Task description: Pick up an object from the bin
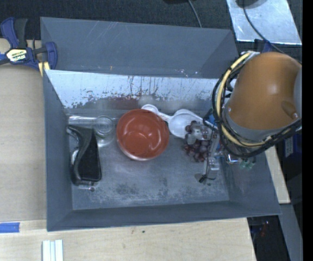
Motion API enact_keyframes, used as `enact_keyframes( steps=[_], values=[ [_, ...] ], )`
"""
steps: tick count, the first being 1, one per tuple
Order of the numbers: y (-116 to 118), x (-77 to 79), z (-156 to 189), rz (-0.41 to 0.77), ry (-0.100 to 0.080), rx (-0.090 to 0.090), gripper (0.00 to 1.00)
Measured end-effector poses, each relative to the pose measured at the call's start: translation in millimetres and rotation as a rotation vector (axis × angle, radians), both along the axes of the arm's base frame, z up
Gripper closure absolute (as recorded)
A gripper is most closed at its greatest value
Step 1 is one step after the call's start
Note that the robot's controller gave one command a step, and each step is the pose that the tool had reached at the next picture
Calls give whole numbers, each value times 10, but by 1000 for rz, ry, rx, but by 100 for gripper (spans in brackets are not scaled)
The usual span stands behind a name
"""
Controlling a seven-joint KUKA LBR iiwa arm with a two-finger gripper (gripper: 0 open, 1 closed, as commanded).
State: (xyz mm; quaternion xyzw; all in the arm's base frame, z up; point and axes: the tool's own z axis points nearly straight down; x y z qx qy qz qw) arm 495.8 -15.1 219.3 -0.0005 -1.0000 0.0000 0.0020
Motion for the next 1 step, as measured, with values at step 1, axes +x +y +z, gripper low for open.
enact_keyframes(
  steps=[1],
  values=[
    [0, 15, 30, 1, -7, 0, 0]
  ],
)
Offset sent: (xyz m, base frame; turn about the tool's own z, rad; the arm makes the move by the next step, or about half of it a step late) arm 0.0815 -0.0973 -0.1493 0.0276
